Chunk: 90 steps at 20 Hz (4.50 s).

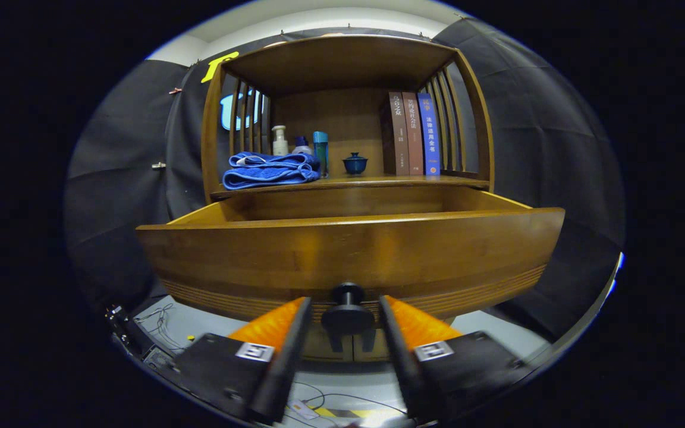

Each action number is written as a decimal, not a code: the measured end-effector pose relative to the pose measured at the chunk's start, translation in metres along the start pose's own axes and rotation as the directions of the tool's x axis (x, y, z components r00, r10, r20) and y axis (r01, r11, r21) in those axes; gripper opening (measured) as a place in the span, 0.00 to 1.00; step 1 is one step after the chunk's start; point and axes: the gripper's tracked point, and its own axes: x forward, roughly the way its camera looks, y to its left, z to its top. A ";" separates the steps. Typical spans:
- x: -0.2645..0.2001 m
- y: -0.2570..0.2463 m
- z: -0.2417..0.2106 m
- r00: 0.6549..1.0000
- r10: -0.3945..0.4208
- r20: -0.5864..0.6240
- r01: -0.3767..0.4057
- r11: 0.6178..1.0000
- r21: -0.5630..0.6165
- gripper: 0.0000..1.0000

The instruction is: Pull open the drawer, take out the items inside it, and place them on the countertop above the cabinet.

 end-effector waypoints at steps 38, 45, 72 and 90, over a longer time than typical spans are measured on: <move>0.158 -0.033 0.026 0.565 -0.093 -0.820 0.097 0.994 -0.046 1.00; 0.158 -0.032 0.012 0.531 -0.094 -0.842 0.126 0.992 -0.031 0.57; 0.185 -0.012 0.190 0.689 0.009 -0.725 0.086 0.992 0.094 0.36; 0.253 -0.013 0.174 0.645 -0.006 -0.765 0.094 0.993 0.072 0.67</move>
